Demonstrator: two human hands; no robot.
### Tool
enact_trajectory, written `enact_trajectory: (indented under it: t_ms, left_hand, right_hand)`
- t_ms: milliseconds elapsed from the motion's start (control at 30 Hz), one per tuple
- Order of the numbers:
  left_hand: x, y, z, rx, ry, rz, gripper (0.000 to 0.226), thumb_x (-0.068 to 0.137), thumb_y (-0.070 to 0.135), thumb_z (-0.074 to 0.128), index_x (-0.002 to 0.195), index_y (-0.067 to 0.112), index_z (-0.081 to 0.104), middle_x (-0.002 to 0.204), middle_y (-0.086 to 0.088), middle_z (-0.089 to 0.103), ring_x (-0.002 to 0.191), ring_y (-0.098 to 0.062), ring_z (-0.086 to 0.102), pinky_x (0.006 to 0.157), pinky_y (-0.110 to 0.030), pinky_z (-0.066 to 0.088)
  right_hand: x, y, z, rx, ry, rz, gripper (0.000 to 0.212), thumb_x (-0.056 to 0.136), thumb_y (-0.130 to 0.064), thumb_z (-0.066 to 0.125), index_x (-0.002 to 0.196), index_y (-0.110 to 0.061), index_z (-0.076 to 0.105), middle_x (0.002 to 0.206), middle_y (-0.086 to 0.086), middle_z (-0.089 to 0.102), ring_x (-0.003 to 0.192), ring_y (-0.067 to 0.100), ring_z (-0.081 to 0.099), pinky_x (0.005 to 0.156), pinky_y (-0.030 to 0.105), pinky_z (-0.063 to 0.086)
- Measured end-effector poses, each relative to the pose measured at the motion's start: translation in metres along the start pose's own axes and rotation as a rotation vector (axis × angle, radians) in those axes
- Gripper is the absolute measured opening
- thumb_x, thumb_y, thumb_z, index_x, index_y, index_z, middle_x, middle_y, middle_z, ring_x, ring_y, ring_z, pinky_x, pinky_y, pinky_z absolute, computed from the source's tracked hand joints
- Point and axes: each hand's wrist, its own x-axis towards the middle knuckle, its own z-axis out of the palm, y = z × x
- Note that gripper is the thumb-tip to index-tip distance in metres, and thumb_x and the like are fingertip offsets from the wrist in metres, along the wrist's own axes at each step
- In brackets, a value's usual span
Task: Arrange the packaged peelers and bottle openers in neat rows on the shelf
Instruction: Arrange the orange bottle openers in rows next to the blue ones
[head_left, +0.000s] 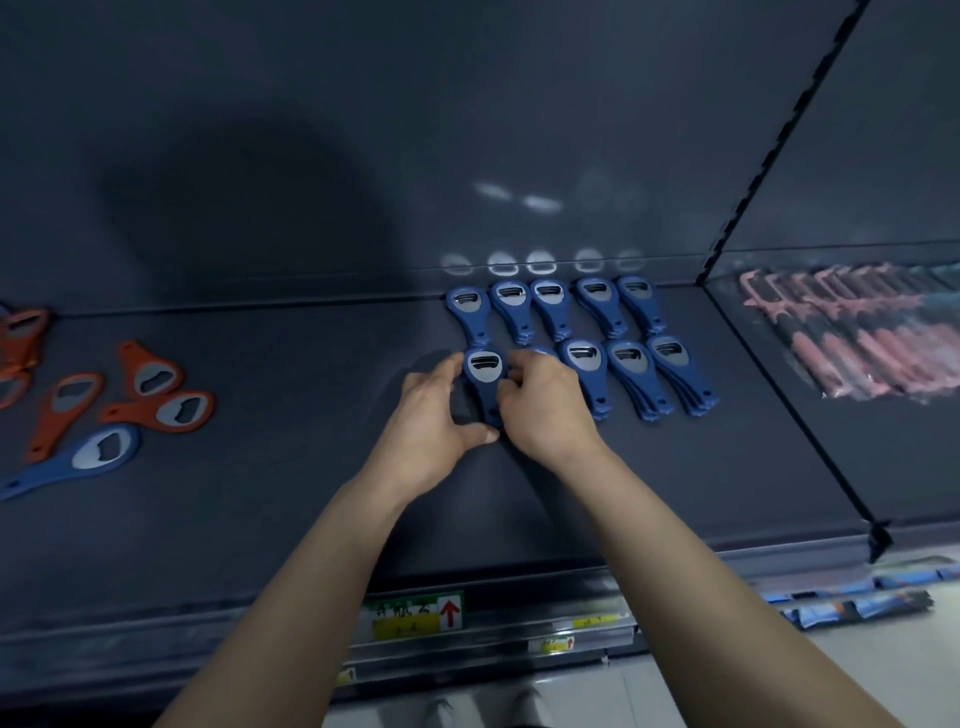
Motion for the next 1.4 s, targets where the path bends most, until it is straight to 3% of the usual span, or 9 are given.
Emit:
enact_trajectory:
  t_ms: [233, 367, 500, 667, 833, 1033, 1400]
  left_hand:
    - [-0.002, 0.002, -0.001, -0.016, -0.014, -0.025, 0.093, 0.072, 0.024, 0.079, 0.146, 0.031, 0.023, 0.132, 0.000, 0.036, 0.110, -0.005, 0.041, 0.103, -0.025, 0.034]
    - [-0.009, 0.001, -0.003, -0.006, 0.003, -0.037, 0.095, 0.071, 0.027, 0.079, 0.145, 0.033, 0.021, 0.132, 0.007, 0.035, 0.114, -0.008, 0.041, 0.104, -0.027, 0.033]
    - [-0.023, 0.002, -0.010, 0.040, 0.110, 0.017, 0.073, 0.081, 0.020, 0.068, 0.142, 0.029, 0.030, 0.126, 0.019, 0.038, 0.124, -0.006, 0.036, 0.104, -0.026, 0.033]
    - [-0.044, 0.006, -0.032, 0.238, 0.319, 0.083, 0.046, 0.088, 0.014, 0.061, 0.132, 0.016, 0.047, 0.128, 0.001, 0.051, 0.119, -0.013, 0.045, 0.098, -0.019, 0.032]
    - [-0.074, -0.009, -0.063, 0.356, 0.427, 0.019, 0.040, 0.088, 0.009, 0.059, 0.128, 0.009, 0.053, 0.124, -0.006, 0.055, 0.116, -0.021, 0.049, 0.097, -0.021, 0.032]
    - [-0.116, -0.052, -0.113, 0.373, 0.532, -0.126, 0.037, 0.086, 0.008, 0.061, 0.123, 0.009, 0.057, 0.121, -0.008, 0.059, 0.115, -0.023, 0.052, 0.097, -0.029, 0.038]
    - [-0.162, -0.158, -0.253, 0.475, 0.584, -0.287, 0.034, 0.086, 0.006, 0.060, 0.121, 0.005, 0.059, 0.119, -0.014, 0.059, 0.111, -0.032, 0.050, 0.095, -0.040, 0.040]
  right_hand:
    - [0.002, 0.004, -0.010, 0.038, -0.020, -0.027, 0.031, 0.089, 0.001, 0.040, 0.116, 0.003, 0.056, 0.109, 0.016, 0.063, 0.101, 0.028, 0.059, 0.087, 0.039, 0.050]
    - [0.005, 0.008, -0.024, 0.097, 0.020, -0.054, 0.036, 0.092, -0.002, 0.042, 0.124, -0.007, 0.057, 0.117, 0.007, 0.063, 0.108, 0.018, 0.059, 0.083, 0.021, 0.043]
    - [0.009, 0.008, -0.030, 0.025, 0.051, -0.143, 0.027, 0.092, -0.008, 0.047, 0.114, -0.011, 0.063, 0.108, 0.006, 0.066, 0.090, 0.018, 0.060, 0.074, 0.023, 0.045]
    - [0.007, -0.009, -0.020, -0.203, 0.026, -0.356, 0.026, 0.092, -0.013, 0.050, 0.115, -0.009, 0.062, 0.107, 0.013, 0.066, 0.101, 0.031, 0.059, 0.085, 0.036, 0.049]
    - [-0.001, -0.040, 0.014, -0.335, -0.100, -0.512, 0.032, 0.094, -0.024, 0.050, 0.123, -0.011, 0.055, 0.119, 0.012, 0.058, 0.110, 0.031, 0.053, 0.087, 0.035, 0.042]
    - [-0.022, -0.089, 0.074, -0.386, -0.234, -0.617, 0.030, 0.096, -0.023, 0.049, 0.118, -0.005, 0.055, 0.118, 0.014, 0.057, 0.106, 0.030, 0.053, 0.090, 0.040, 0.044]
    - [-0.050, -0.199, 0.199, -0.454, -0.281, -0.692, 0.026, 0.094, -0.024, 0.050, 0.113, -0.008, 0.057, 0.116, 0.013, 0.055, 0.110, 0.029, 0.047, 0.088, 0.038, 0.042]
